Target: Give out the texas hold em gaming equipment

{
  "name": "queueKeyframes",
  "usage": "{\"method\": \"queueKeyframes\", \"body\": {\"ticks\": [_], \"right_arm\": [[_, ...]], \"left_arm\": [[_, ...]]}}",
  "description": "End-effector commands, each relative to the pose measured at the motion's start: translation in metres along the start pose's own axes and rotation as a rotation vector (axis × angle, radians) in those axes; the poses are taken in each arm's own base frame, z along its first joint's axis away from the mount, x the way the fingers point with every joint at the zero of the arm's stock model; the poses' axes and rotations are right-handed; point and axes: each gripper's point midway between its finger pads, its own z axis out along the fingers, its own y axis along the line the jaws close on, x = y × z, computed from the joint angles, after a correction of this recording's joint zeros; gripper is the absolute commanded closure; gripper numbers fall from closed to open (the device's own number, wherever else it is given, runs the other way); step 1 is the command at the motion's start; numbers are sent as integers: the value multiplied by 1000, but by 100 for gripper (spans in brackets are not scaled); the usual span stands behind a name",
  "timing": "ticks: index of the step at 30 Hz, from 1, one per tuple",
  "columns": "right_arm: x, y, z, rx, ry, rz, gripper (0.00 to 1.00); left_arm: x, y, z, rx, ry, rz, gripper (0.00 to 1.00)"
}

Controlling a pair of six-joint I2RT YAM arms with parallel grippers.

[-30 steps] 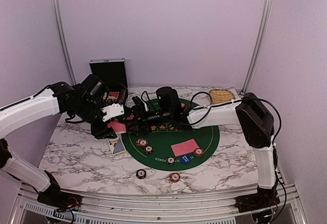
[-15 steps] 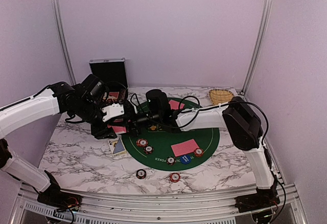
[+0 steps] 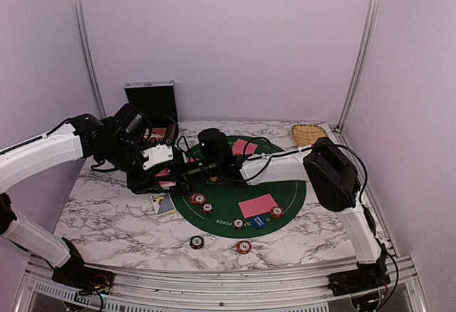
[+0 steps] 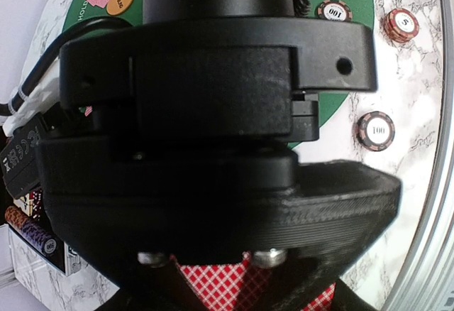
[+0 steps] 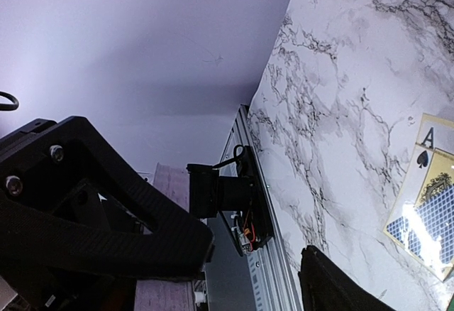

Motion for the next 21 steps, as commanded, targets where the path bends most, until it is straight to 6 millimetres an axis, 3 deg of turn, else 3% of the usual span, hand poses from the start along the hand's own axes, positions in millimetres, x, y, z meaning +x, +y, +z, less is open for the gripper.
{"method": "queueKeyframes", "body": {"ticks": [1, 8, 17, 21], "right_arm": [[-3, -13, -9, 47, 0, 12, 29], [-4, -22, -38, 97, -33, 18, 38], [-3, -14, -58, 118, -53, -1, 50], [-5, -7, -64, 118, -68, -8, 60]], "left_arm": [[-10, 3, -12, -13, -39, 3, 100], [-8, 2, -11, -15, -36, 5, 100], [-8, 2, -11, -16, -34, 5, 100], [-7, 2, -11, -15, -32, 5, 100]]}}
